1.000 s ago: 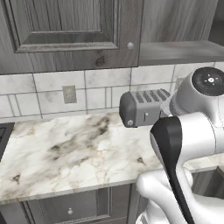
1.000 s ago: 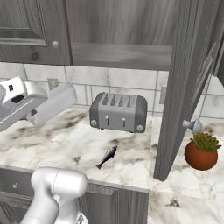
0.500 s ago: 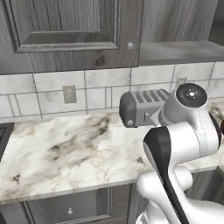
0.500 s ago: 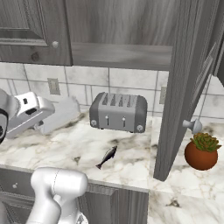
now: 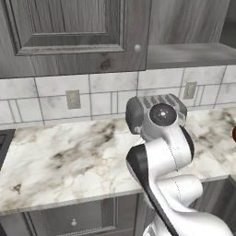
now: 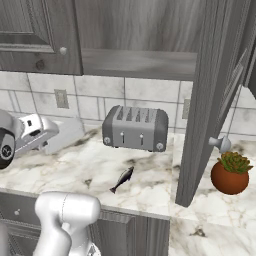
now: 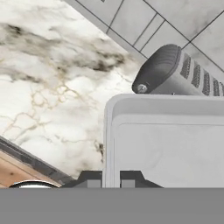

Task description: Retrieve the tupperware from the cabinet, then place the raw meat into the tupperware to avoid contamination.

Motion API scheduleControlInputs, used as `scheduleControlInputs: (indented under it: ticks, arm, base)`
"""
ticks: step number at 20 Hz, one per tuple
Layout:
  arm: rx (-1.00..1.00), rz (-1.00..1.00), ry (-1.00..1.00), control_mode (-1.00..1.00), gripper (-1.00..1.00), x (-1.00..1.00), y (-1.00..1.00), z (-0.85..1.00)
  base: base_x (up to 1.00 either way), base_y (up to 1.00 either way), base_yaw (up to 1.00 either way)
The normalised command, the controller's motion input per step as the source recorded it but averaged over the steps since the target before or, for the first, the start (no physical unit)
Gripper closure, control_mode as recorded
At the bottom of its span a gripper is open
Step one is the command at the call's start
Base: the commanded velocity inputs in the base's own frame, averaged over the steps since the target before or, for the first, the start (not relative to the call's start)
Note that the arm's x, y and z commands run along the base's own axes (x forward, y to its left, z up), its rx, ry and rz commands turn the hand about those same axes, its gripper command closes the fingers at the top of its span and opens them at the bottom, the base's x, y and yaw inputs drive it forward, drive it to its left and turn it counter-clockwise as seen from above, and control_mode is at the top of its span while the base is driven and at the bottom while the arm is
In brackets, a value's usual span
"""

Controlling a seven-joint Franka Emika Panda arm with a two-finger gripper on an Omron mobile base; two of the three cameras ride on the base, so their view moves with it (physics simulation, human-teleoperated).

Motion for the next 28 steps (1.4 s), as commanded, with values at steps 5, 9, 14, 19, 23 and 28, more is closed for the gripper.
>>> scheduleControlInputs:
  ticks: [5,9,14,19,23,28]
  arm:
    - [0.06,0.00,0.11,-1.00,1.00,0.37,0.19,-0.58]
    - [0.12,0.00,0.13,-1.00,1.00,0.23,0.00,-0.53]
    - [0.14,0.00,0.08,-1.00,1.00,0.24,0.00,-0.51]
    - [0.13,0.00,0.09,-1.00,1.00,0.16,-0.01,-0.49]
    - [0.05,-0.01,0.07,-1.00,1.00,0.11,-0.06,-0.35]
    - [0.00,-0.02,0.03,-1.00,1.00,0.07,-0.05,-0.21]
  base:
    - [0.00,0.00,0.00]
    - [0.00,0.00,0.00]
    - [0.00,0.00,0.00]
    - [0.00,0.00,0.00]
    - [0.00,0.00,0.00]
    - [0.00,0.00,0.00]
